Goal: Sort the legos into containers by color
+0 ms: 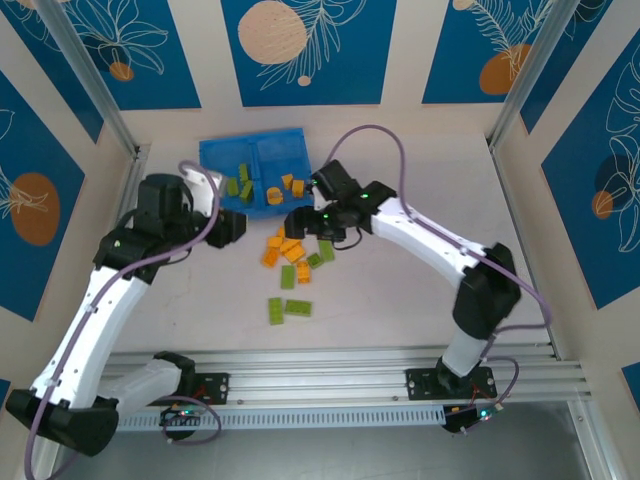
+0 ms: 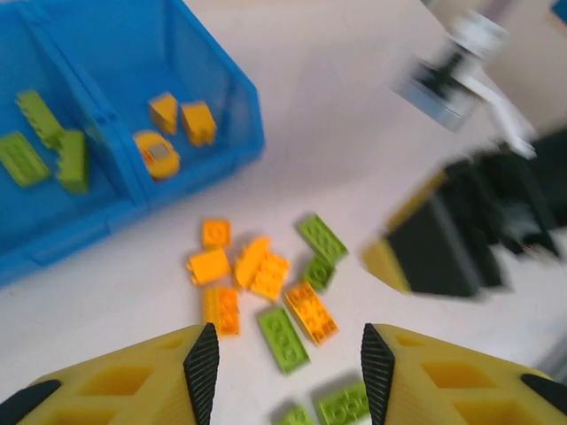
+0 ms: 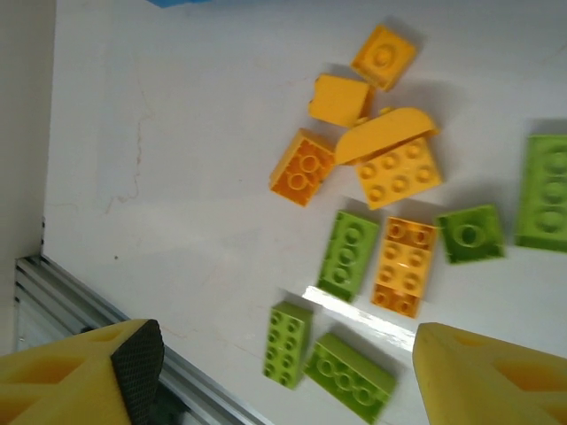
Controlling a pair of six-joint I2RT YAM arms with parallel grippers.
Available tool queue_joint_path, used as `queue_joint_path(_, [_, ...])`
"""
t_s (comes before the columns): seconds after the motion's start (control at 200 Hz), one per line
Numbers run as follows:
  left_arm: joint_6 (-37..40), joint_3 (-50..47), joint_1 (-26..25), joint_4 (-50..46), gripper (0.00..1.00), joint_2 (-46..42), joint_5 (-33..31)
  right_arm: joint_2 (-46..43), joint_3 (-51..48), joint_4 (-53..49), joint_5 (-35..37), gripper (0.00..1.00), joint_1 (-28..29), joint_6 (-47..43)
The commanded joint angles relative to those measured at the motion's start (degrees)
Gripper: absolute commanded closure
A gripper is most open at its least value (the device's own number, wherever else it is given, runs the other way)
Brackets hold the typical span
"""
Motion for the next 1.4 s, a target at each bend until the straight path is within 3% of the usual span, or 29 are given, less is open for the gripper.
queue_joint_path(0.0, [3.99,-2.58,-3.66,-7.29,0.48,-3.66,-0.45,7.13,5.8,-1.51,-3.65,0.24,1.4,9.04])
queue_joint_path(0.295, [4.26,-5.25,-6.97,-7.84,0.33,-5.23,-1.81,23.82,19.03,-5.66,-1.4,0.26,4.32,15.94])
queue_joint_path(0.475, [4.75,-5.23,-7.04,-7.85,0.2,-3.42,-3.99,28.22,21.68,-5.11,-2.4,0.33,4.12,17.64])
queue_joint_path(0.82, [4.11,-6.84,-7.14,-5.71,0.01,-2.74,-6.64,34.75,26.5,-6.39,-3.05,0.35,3.86,19.46])
queue_joint_path(1.005, [4.14,-7.97,-7.13,-5.39,0.0,-3.09,-7.83,36.53,26.36,-6.23,-2.68,0.36,3.9,20.0])
queue_joint_path(1.115, [3.8,-8.28,-7.12,-4.97,0.0,-2.92,-8.0,37.93,27.25,-6.28,-2.52,0.42,3.73,20.2])
queue_joint_path(1.395, [3.38,-8.63,-7.16,-4.71,0.0,-3.23,-8.8,38.46,28.56,-10.89,-0.15,0.39,4.58,19.62])
